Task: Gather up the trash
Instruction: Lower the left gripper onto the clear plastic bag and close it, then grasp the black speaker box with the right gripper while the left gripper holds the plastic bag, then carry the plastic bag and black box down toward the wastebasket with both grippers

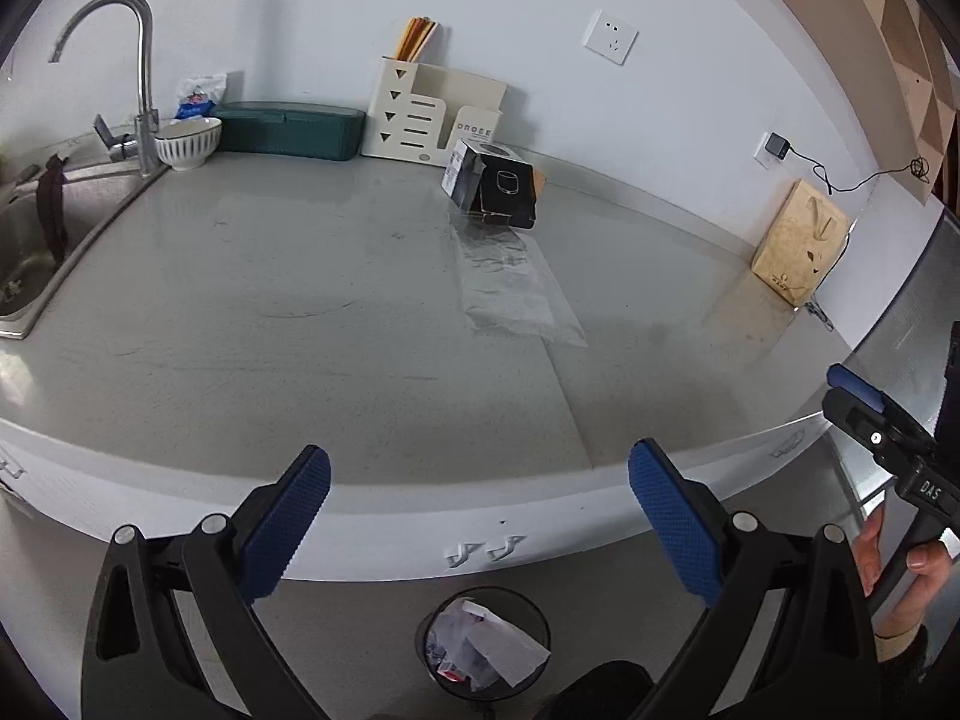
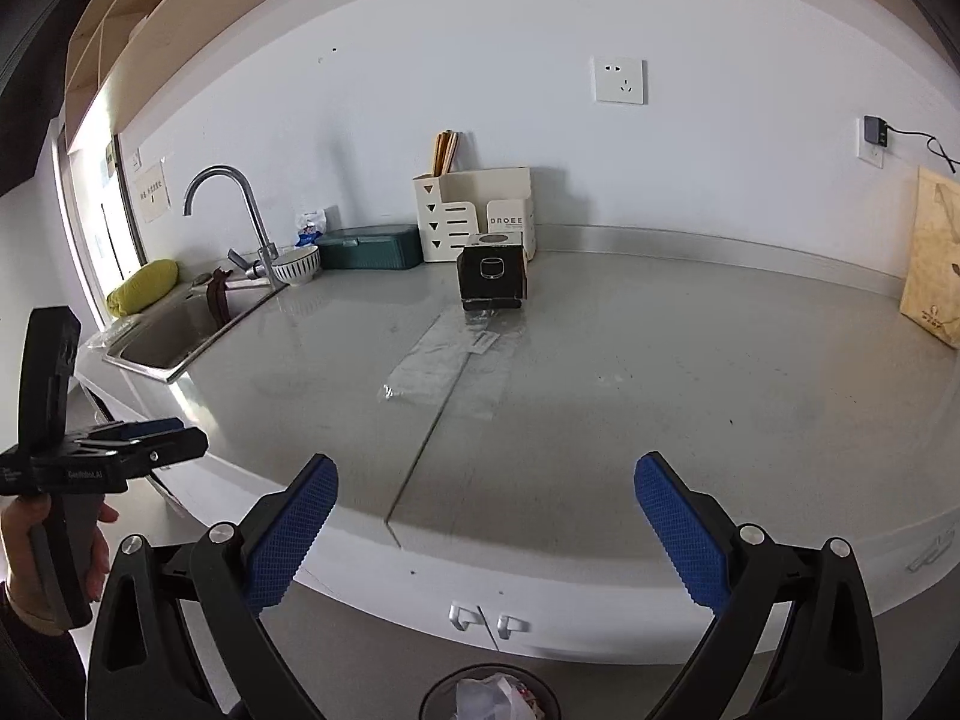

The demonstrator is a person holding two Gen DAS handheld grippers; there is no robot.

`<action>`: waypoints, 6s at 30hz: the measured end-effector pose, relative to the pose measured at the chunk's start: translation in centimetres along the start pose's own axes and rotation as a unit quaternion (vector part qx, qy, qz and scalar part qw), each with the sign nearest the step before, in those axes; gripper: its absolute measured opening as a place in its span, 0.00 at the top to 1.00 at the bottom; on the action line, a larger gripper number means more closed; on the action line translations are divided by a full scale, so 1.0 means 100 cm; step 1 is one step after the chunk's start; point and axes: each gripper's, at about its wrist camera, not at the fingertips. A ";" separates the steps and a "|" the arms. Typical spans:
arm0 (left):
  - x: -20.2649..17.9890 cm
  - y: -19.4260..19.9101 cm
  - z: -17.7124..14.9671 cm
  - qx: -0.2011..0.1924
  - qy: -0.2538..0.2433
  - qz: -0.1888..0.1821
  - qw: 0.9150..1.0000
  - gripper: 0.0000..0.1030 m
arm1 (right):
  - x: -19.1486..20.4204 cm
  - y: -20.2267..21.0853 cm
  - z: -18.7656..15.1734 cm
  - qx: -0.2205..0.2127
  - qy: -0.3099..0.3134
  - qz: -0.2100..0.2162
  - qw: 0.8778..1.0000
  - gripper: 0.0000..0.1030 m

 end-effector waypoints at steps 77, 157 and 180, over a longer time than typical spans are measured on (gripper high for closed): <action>-0.171 -0.277 0.234 0.279 -0.103 0.173 0.939 0.05 | -0.187 -0.078 0.137 -0.009 -0.089 0.055 0.994 0.03; 0.047 -0.151 0.158 0.264 -0.082 0.072 0.958 0.92 | 0.000 -0.359 0.292 0.139 -0.062 -0.062 0.986 0.20; 0.037 -0.029 0.120 0.192 -0.059 0.077 0.977 0.96 | -0.019 -0.180 0.211 0.057 -0.060 -0.001 0.997 0.20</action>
Point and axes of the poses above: each gripper's, at about its wrist camera, not at the fingertips, and y roughly against the way its jaws point, x to its left, z to its top, and after that the axes turned 14 degrees about x, right-handed
